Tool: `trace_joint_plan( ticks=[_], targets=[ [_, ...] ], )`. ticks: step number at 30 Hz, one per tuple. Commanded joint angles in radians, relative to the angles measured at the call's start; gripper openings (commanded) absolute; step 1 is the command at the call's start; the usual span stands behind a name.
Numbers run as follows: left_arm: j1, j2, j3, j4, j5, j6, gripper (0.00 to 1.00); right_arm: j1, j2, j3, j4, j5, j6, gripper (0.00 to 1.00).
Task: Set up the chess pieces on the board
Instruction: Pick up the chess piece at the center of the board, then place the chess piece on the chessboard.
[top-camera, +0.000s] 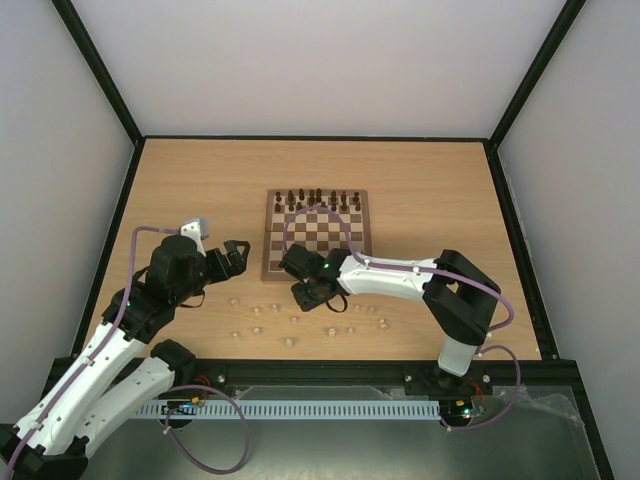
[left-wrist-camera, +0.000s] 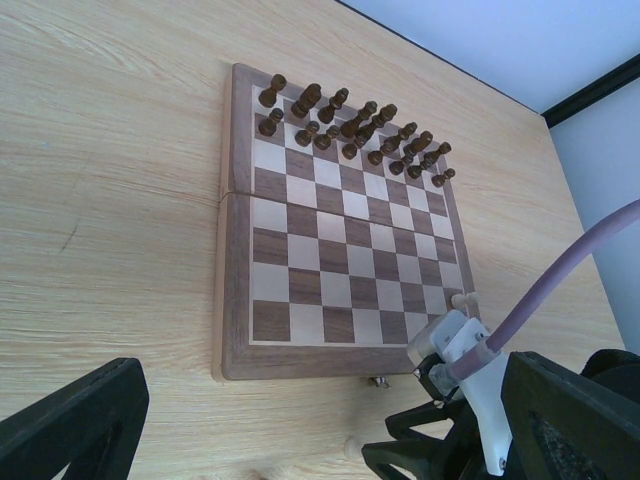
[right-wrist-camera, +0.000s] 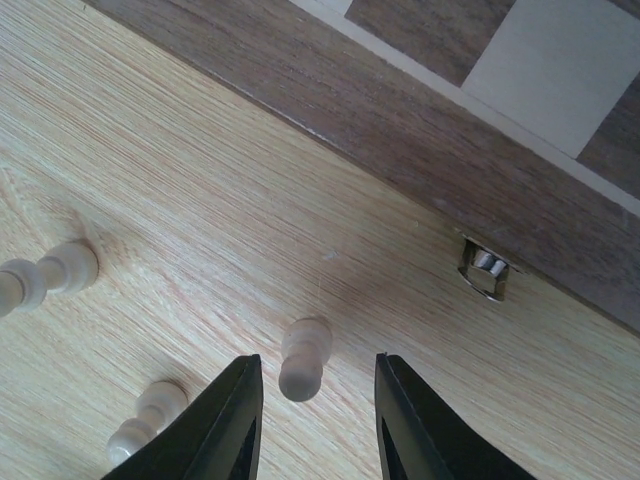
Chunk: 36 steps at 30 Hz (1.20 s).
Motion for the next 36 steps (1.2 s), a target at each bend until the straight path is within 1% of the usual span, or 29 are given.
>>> trace_joint_plan(
  ticks=[1, 7, 11, 20, 22, 25, 29, 36],
  targets=[
    [-0.006, -0.010, -0.001, -0.004, 0.010, 0.014, 1.00, 0.011, 0.038, 0.028, -0.046, -0.009, 0.008, 0.32],
    [-0.006, -0.016, -0.003, -0.004, 0.008, 0.012, 1.00, 0.014, 0.056, 0.025, -0.045, -0.010, 0.005, 0.32],
    [-0.006, -0.020, -0.002, -0.008, 0.009, 0.014, 0.99, 0.014, 0.068, 0.025, -0.042, -0.011, 0.004, 0.27],
    [-0.006, -0.029, -0.002, -0.010, 0.008, 0.012, 1.00, 0.014, 0.068, 0.040, -0.054, 0.000, -0.003, 0.09],
    [-0.005, -0.029, -0.003, -0.011, 0.007, 0.010, 1.00, 0.014, 0.053, 0.042, -0.065, 0.004, -0.003, 0.07],
    [-0.006, -0.030, -0.003, -0.010, 0.008, 0.010, 1.00, 0.014, 0.013, 0.054, -0.090, 0.020, -0.004, 0.06],
    [-0.006, -0.028, -0.003, -0.009, 0.011, 0.009, 1.00, 0.003, -0.041, 0.113, -0.172, 0.102, -0.022, 0.07],
    [-0.006, -0.011, -0.003, -0.001, 0.019, 0.010, 0.99, -0.124, -0.090, 0.200, -0.237, 0.118, -0.081, 0.07]
  ],
)
